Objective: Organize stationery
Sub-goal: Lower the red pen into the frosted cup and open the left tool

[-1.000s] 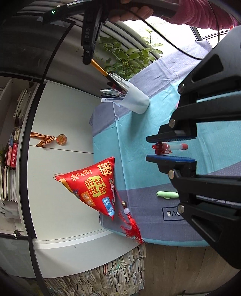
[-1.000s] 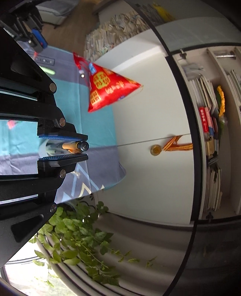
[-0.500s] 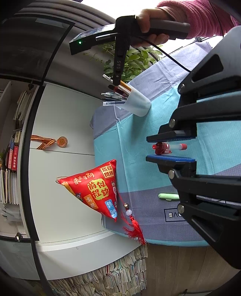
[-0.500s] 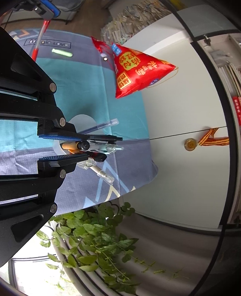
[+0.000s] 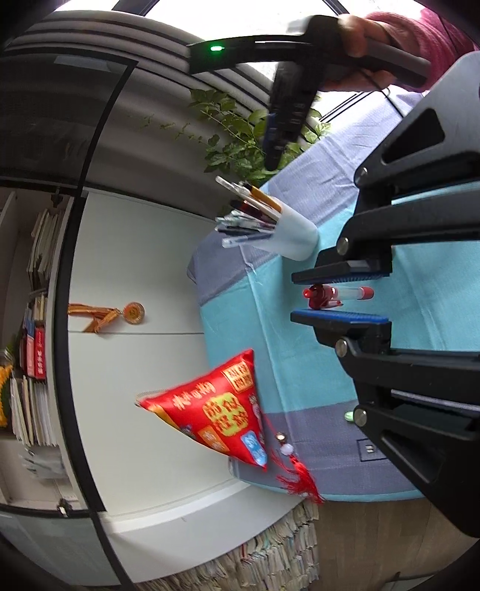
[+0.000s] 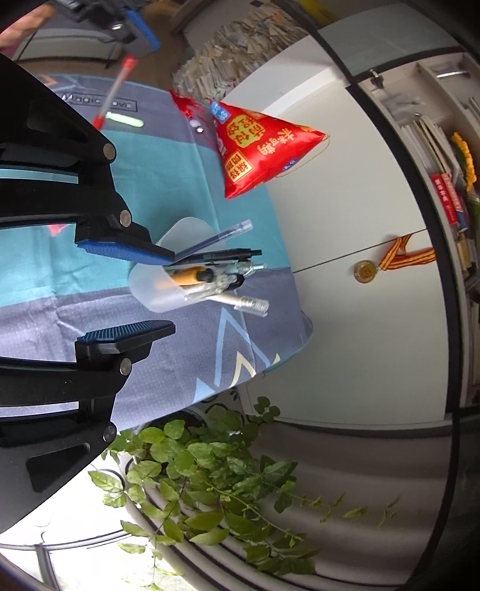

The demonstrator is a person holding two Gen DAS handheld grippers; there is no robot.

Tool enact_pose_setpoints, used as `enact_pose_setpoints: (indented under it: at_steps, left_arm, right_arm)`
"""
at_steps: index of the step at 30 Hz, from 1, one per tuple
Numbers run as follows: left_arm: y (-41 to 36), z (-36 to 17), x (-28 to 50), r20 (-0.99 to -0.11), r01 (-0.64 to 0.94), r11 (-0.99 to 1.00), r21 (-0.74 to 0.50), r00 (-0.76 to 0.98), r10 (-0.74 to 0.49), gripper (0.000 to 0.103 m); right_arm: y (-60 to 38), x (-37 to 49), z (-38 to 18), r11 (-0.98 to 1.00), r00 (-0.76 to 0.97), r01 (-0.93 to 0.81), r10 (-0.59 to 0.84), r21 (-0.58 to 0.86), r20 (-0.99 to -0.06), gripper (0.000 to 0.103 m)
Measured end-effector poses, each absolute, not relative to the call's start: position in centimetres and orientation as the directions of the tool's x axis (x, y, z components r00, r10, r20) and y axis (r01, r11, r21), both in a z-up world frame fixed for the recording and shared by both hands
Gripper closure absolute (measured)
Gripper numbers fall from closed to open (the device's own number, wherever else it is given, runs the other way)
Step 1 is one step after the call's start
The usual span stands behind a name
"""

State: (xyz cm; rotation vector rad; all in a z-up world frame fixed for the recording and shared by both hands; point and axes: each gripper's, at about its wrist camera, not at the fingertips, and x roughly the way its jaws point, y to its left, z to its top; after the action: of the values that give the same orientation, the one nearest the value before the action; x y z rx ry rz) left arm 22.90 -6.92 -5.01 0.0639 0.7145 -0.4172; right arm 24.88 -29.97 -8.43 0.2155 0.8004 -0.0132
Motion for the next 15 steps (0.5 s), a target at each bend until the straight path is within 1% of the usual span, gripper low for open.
enact_pose_setpoints:
  at_steps: [6, 10, 15]
  left_arm:
    - [-11.0, -2.1, 24.8, -0.596, 0.445, 0.893, -0.064, 0.701, -0.392, 0.092]
    - [-13.9, -0.8, 26.4, -0.59, 0.479, 0.875, -0.068, 0.688, -0.423, 0.092]
    - [-16.9, -1.0, 27.9, -0.586, 0.489, 0.872, -0.022, 0.7, -0.408, 0.092]
  right_arm:
    - [-29.6, 23.1, -10.3, 0.995, 0.687, 0.07, 0.008, 0.078, -0.726, 0.072]
    - [-30.4, 22.5, -12.3, 0.994, 0.645, 0.074, 0.017, 0.084, -0.764, 0.072]
    - [-32.3, 21.7, -13.4, 0.989, 0.624, 0.109, 0.008, 0.096, -0.781, 0.072]
